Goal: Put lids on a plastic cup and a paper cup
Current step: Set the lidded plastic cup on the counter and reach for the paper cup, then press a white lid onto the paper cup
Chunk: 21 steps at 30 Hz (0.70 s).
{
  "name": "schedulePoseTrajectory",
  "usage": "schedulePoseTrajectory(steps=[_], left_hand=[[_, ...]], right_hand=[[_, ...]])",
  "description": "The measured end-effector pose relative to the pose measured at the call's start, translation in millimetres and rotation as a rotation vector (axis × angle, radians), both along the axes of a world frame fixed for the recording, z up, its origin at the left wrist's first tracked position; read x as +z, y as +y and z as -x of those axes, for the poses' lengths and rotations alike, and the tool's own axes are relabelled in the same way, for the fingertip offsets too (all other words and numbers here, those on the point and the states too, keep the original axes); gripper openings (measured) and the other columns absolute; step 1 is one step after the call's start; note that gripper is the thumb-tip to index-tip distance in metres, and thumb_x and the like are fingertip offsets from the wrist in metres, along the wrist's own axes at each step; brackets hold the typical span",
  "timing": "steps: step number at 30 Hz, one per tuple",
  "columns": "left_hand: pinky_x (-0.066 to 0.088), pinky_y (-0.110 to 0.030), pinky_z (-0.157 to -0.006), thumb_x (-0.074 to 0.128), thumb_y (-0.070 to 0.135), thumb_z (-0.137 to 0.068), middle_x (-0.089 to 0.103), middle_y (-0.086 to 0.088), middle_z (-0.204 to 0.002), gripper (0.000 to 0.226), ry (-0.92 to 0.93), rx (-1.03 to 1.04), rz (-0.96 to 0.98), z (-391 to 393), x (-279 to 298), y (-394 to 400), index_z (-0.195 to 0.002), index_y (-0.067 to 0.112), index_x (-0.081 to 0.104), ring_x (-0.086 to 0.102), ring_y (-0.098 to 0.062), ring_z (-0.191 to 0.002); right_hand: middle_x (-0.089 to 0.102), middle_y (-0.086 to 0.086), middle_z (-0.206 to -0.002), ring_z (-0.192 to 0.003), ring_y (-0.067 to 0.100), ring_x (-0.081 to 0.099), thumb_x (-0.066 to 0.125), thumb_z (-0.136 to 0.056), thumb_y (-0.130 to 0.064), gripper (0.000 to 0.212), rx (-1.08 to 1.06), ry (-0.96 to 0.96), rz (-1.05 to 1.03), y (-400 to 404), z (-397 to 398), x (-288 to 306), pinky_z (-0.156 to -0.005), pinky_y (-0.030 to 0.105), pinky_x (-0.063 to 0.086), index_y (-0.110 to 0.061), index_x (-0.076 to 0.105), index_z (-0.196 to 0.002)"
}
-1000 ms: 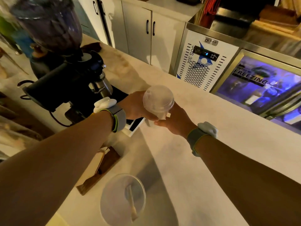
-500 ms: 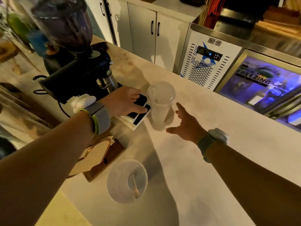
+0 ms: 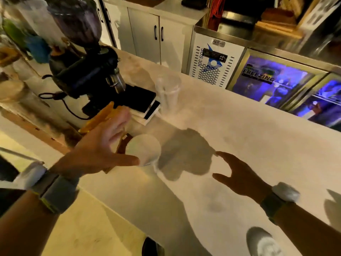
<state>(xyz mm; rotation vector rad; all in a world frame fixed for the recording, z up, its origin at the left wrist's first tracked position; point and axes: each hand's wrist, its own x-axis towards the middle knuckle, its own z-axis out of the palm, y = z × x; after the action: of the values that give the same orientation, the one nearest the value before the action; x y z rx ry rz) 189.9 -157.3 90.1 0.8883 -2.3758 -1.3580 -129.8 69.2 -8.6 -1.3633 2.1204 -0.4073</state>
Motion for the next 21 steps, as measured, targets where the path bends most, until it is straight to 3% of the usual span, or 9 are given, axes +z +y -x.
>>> schedulePoseTrajectory(steps=[3, 6, 7, 9, 11, 13, 14, 18, 21], left_hand=[[0.034, -0.039, -0.109, 0.087, 0.054, -0.045, 0.027, 0.017, -0.154, 0.125, 0.000, 0.076, 0.033, -8.3, -37.3, 23.6, -0.147, 0.037, 0.018, 0.031, -0.003, -0.137], [0.043, -0.040, -0.095, 0.081, 0.064, -0.045, 0.048, 0.014, -0.137, 0.107, -0.050, 0.121, 0.220, -7.2, -59.3, 26.2, -0.138, 0.042, 0.032, 0.047, -0.005, -0.116], [0.042, -0.044, -0.097, 0.081, 0.059, -0.049, 0.051, 0.018, -0.134, 0.100, 0.023, 0.095, 0.195, -3.9, -65.4, 28.6, -0.135, 0.046, 0.033, 0.050, -0.005, -0.113], [0.040, -0.037, -0.103, 0.082, 0.056, -0.054, 0.051, 0.028, -0.127, 0.094, 0.181, 0.065, 0.096, 0.4, -76.8, 26.7, -0.133, 0.048, 0.030, 0.049, 0.000, -0.117], [0.043, -0.034, -0.099, 0.076, 0.066, -0.055, 0.047, 0.023, -0.123, 0.095, 0.203, 0.053, 0.181, 7.5, -88.7, 26.9, -0.134, 0.040, 0.030, 0.049, -0.008, -0.115], [0.045, -0.037, -0.096, 0.077, 0.068, -0.051, 0.049, 0.012, -0.124, 0.101, 0.235, 0.105, 0.092, 13.3, -94.5, 27.6, -0.134, 0.030, 0.034, 0.050, -0.019, -0.116], [0.046, -0.036, -0.095, 0.079, 0.066, -0.050, 0.051, 0.008, -0.124, 0.102, 0.255, 0.123, 0.056, 15.1, -96.8, 28.6, -0.133, 0.027, 0.036, 0.052, -0.020, -0.116], [0.049, -0.015, -0.083, 0.085, 0.045, -0.056, 0.060, 0.029, -0.107, 0.075, 0.297, 0.166, 0.058, 19.3, -92.2, 37.9, -0.120, 0.036, 0.047, 0.058, 0.001, -0.100], [0.050, -0.017, -0.078, 0.086, 0.031, -0.060, 0.063, 0.017, -0.103, 0.065, 0.333, 0.168, 0.021, 19.1, -90.0, 49.2, -0.114, 0.019, 0.053, 0.061, -0.005, -0.094]], right_hand=[[0.034, -0.002, -0.153, -0.135, 0.020, 0.039, 0.061, -0.084, -0.052, 0.078, -0.038, 0.076, -0.065, 56.7, -8.0, -7.8, -0.105, 0.030, 0.034, -0.028, 0.023, -0.148], [0.026, -0.002, -0.156, -0.140, 0.019, 0.030, 0.057, -0.084, -0.057, 0.080, -0.081, 0.107, -0.152, 94.6, -14.6, -14.8, -0.110, 0.033, 0.030, -0.029, 0.019, -0.149], [0.023, -0.002, -0.158, -0.142, 0.019, 0.026, 0.057, -0.083, -0.059, 0.083, -0.097, 0.111, -0.190, 108.2, -17.7, -16.6, -0.111, 0.034, 0.027, -0.030, 0.017, -0.150], [0.019, -0.003, -0.159, -0.144, 0.019, 0.021, 0.058, -0.079, -0.064, 0.088, -0.109, 0.130, -0.233, 127.7, -21.7, -21.3, -0.112, 0.035, 0.026, -0.032, 0.015, -0.150], [0.020, -0.003, -0.158, -0.143, 0.021, 0.023, 0.062, -0.074, -0.066, 0.094, -0.112, 0.139, -0.257, 152.1, -29.3, -26.4, -0.112, 0.039, 0.031, -0.032, 0.017, -0.149], [0.025, -0.003, -0.156, -0.140, 0.021, 0.029, 0.067, -0.070, -0.065, 0.097, -0.104, 0.158, -0.260, 172.3, -36.0, -32.9, -0.108, 0.040, 0.039, -0.031, 0.021, -0.148], [0.028, -0.004, -0.155, -0.137, 0.019, 0.032, 0.069, -0.068, -0.063, 0.097, -0.097, 0.168, -0.252, 180.2, -38.5, -35.7, -0.105, 0.039, 0.042, -0.030, 0.023, -0.147], [0.036, -0.005, -0.148, -0.130, 0.016, 0.041, 0.077, -0.067, -0.048, 0.091, -0.107, 0.133, -0.155, 200.3, -46.7, -45.7, -0.100, 0.036, 0.047, -0.026, 0.031, -0.143], [0.049, -0.001, -0.135, -0.116, 0.016, 0.051, 0.078, -0.069, -0.045, 0.076, -0.215, 0.147, -0.116, 205.5, -54.7, -46.1, -0.090, 0.033, 0.052, -0.023, 0.042, -0.133]])
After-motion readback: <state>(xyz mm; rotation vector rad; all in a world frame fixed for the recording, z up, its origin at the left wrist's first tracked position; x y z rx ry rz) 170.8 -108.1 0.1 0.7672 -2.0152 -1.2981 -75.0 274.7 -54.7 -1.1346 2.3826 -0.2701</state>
